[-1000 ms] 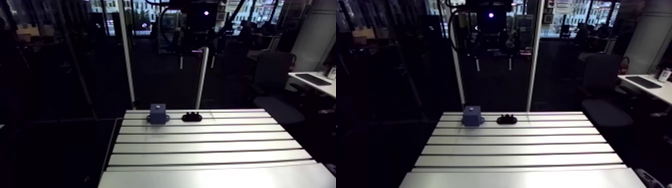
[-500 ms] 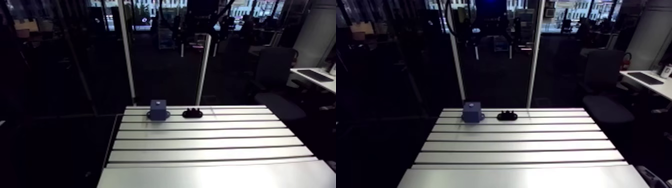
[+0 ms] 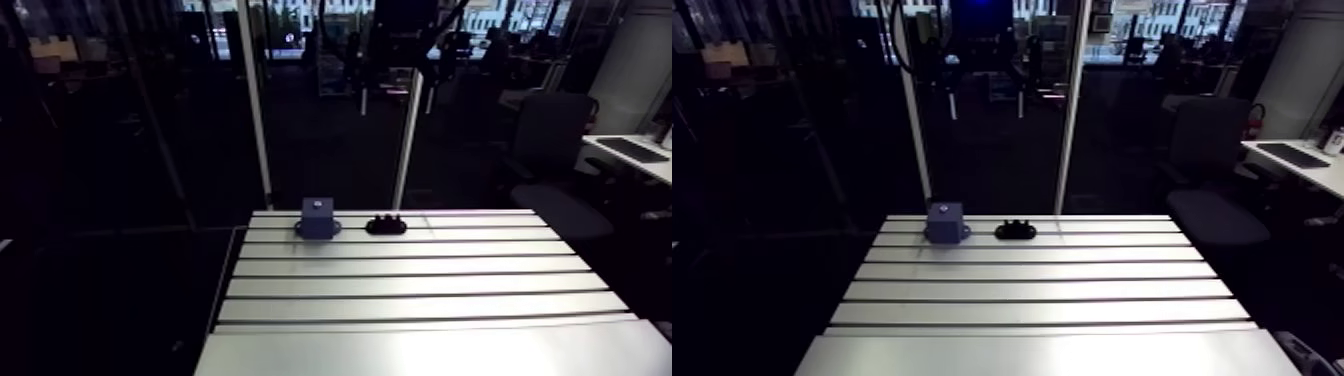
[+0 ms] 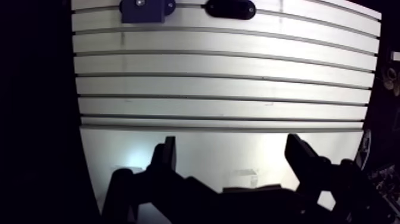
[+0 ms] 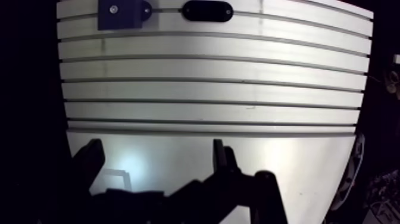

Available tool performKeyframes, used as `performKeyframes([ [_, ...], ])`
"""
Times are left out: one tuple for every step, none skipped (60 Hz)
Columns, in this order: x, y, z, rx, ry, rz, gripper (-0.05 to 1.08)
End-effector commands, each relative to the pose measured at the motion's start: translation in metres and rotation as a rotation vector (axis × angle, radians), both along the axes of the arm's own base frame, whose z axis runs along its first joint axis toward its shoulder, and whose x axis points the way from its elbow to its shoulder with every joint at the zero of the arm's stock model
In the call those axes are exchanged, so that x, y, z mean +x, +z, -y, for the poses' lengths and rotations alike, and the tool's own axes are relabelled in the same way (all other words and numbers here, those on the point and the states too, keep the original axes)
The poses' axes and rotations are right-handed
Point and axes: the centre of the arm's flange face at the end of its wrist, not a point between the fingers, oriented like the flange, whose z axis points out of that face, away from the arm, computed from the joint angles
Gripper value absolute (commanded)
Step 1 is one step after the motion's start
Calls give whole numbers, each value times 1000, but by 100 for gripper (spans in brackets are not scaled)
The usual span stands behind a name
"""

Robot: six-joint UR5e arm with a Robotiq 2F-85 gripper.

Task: Pick up the M10 bolt and insert it into the hole until fully seated.

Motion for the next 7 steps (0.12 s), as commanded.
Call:
performKeyframes([
  [-3, -4, 0, -2, 0, 6, 0],
  [-3, -5, 0, -2, 0, 8, 0],
  [-3, -5, 0, -2, 0, 8, 0],
  [-3, -5, 0, -2, 0, 7, 0],
  [-3, -5, 0, -2, 0, 7, 0],
  [-3, -6, 0, -2, 0, 9, 0],
  [-3, -6, 0, -2, 0, 9, 0],
])
